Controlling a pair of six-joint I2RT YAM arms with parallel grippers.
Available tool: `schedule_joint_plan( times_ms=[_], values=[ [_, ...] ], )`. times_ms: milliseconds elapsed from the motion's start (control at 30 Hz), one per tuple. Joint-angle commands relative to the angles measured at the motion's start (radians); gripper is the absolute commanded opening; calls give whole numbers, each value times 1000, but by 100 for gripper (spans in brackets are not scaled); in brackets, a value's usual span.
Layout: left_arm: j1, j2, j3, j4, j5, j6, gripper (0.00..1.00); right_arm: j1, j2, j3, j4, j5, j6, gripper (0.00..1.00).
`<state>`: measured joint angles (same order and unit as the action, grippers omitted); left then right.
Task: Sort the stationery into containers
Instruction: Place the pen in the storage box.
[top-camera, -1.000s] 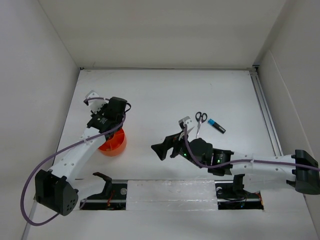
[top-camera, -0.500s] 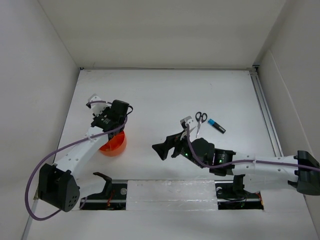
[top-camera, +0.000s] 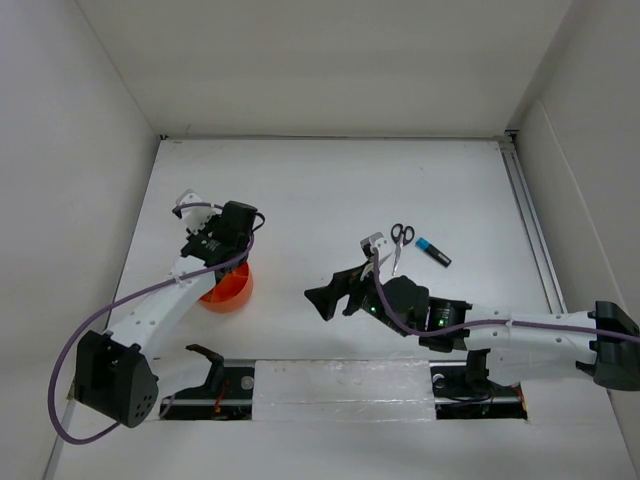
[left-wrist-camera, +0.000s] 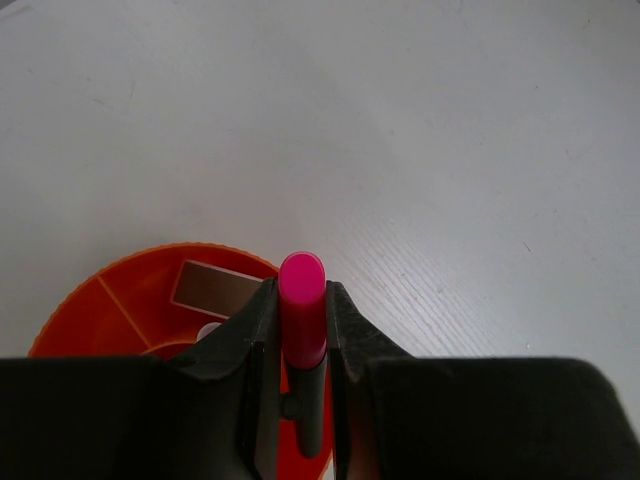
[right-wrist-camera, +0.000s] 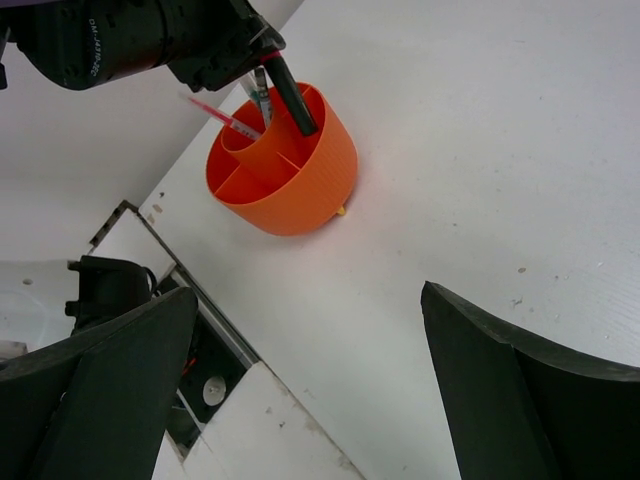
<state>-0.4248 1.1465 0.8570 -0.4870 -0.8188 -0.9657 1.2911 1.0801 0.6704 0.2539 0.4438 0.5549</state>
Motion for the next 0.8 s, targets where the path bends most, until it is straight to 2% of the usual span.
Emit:
schedule_joint_plan(
  times_ms=[0, 500, 567, 600, 767],
  values=[
    [-2, -42, -7, 11, 4, 15, 0, 7, -8, -3, 16, -8, 8, 100],
    [-2, -7, -7, 1, 4, 15, 0, 7, -17, 6, 7, 1, 8, 100],
    [-11, -16, -7, 1, 4, 15, 4, 7, -17, 6, 7, 1, 8, 100],
    [-11, -16, -16, 1, 4, 15, 9, 7, -17, 6, 7, 1, 8, 100],
    [-11, -16, -27, -10, 13, 5, 17, 7, -17, -3, 7, 1, 8, 100]
  ],
)
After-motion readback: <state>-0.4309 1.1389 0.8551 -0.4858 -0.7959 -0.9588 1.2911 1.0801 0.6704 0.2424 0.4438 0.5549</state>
